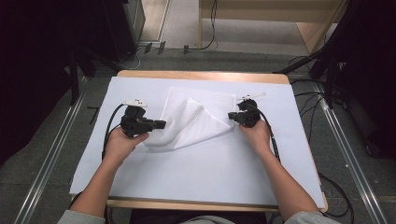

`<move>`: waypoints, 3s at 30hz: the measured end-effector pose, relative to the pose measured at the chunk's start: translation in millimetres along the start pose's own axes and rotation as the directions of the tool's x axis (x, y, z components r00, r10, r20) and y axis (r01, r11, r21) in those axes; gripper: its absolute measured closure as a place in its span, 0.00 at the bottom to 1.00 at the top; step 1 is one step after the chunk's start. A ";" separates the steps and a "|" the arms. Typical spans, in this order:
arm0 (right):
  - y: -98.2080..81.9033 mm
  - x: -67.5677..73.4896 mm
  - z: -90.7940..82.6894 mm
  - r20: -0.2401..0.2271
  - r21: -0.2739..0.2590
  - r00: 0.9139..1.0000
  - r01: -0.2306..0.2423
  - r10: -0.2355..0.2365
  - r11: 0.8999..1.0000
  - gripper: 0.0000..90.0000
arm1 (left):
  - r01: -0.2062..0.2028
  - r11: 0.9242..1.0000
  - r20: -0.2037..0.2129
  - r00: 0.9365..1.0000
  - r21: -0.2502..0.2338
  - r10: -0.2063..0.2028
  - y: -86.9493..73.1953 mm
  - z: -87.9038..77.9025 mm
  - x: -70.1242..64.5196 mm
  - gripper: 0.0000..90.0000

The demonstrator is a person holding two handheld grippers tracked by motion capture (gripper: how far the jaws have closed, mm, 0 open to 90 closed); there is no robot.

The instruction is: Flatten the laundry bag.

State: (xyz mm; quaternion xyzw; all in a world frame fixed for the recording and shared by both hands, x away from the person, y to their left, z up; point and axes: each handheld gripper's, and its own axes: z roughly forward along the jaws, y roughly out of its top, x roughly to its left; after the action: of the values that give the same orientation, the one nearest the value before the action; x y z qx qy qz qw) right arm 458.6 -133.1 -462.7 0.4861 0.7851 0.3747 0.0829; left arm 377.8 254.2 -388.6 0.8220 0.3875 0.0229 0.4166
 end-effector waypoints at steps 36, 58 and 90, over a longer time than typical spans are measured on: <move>25.3 37.7 4.1 -0.069 -0.059 0.992 0.105 -0.109 0.993 0.88 | 0.012 0.994 0.094 0.995 0.107 -0.022 -40.9 10.0 -24.9 0.95; 38.6 79.8 55.0 -0.153 0.044 0.967 0.214 -0.205 0.976 0.89 | 0.029 0.992 0.074 0.997 0.120 -0.039 -43.6 12.9 -14.2 0.95; -3.1 78.1 -62.7 -0.216 -0.084 0.938 0.257 -0.270 0.963 0.99 | 0.072 0.997 0.016 0.997 -0.005 -0.072 -5.9 -7.3 3.6 0.86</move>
State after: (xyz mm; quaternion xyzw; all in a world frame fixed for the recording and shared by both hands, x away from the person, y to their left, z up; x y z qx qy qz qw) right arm 385.3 -101.3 -402.3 0.3285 0.8369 0.4342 0.0558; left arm 374.1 263.4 -389.0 0.8065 0.4137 0.0026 0.4225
